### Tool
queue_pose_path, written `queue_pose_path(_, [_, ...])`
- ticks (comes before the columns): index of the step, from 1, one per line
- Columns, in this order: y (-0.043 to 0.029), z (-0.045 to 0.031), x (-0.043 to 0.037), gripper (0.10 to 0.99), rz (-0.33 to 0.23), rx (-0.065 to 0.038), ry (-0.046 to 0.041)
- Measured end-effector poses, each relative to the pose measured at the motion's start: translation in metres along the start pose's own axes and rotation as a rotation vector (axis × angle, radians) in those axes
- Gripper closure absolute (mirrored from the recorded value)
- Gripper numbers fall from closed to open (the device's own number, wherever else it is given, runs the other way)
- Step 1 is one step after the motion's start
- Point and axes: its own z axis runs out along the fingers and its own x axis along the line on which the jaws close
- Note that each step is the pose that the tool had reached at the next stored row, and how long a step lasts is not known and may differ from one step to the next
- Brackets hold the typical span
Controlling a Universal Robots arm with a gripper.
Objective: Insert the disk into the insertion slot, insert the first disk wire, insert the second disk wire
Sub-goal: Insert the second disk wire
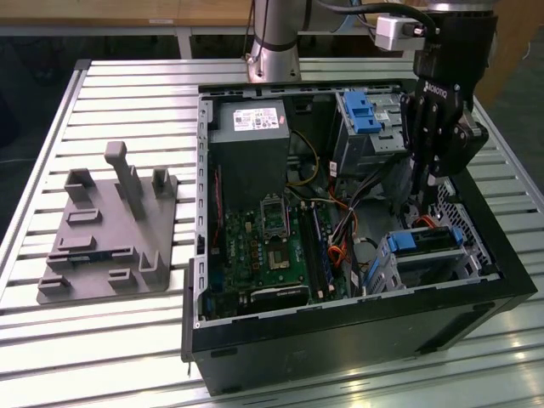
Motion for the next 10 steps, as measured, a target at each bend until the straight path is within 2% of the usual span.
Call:
queue_pose_path(5, [0.0010, 0.0007, 0.0008, 0.784, 0.000, 0.000, 0.0003])
queue_pose_path(10, [0.0011, 0.0027, 0.0036, 0.784, 0.000, 0.000, 0.0044])
